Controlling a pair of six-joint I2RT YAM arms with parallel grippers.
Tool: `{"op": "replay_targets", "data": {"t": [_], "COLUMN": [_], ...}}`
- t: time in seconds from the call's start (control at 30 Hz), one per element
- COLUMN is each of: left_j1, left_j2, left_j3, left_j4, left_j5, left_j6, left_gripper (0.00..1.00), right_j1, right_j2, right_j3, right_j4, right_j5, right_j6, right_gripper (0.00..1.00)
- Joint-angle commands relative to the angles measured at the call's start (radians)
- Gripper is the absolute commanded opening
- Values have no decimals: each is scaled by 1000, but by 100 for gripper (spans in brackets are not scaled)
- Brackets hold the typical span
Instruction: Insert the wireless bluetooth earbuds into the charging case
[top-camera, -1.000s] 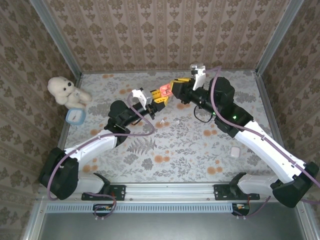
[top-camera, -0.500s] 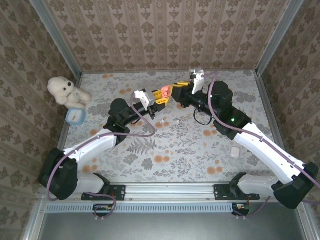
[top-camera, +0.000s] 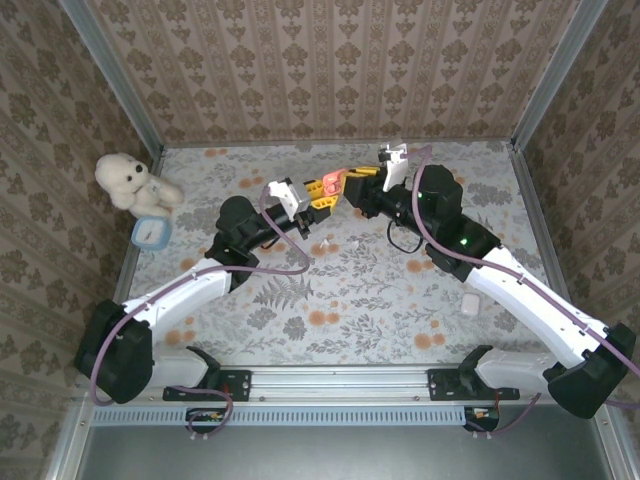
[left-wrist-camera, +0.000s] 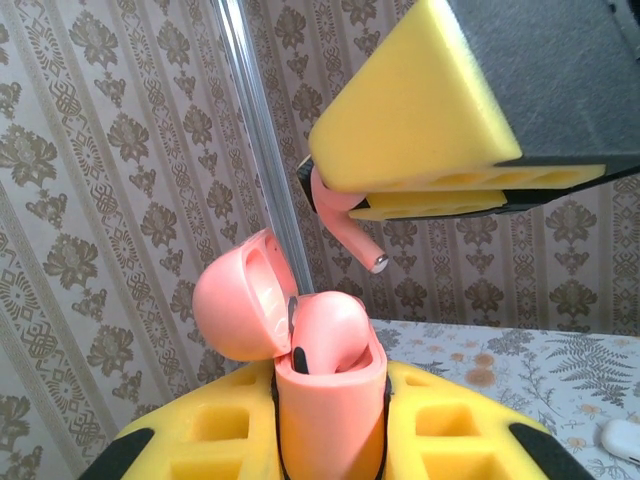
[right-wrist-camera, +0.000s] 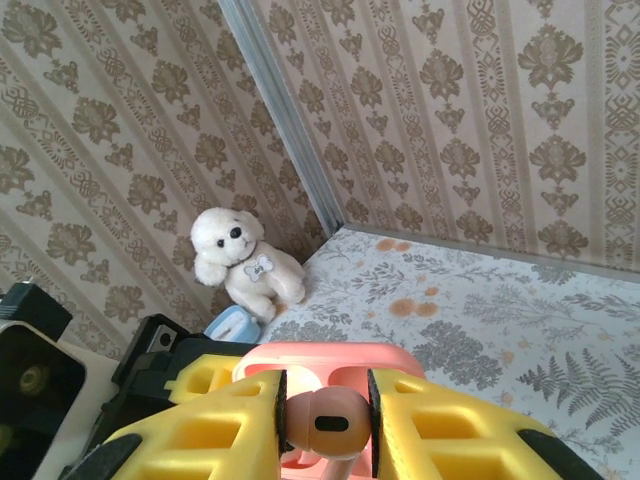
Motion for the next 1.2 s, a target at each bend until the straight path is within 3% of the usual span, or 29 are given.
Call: {"op": "replay_targets", "data": {"t": [0.0, 0.7, 1.17], "left_j1": [-7, -17, -19], "left_j2": [-34, -38, -32], "left_j3": [33, 41, 51], "left_j4": [14, 14, 11], "left_j5": [20, 18, 5], "left_j6": [10, -5, -2], "left_gripper": [0, 0, 0], "right_j1": [3, 1, 41], "right_j2": [-17, 22, -1], "right_j3": [-18, -5, -17], "right_j4": [30, 2, -49], "right_j5": [40, 46, 142], "right_j6": [-21, -39, -154], "right_gripper": [27, 27, 26]}}
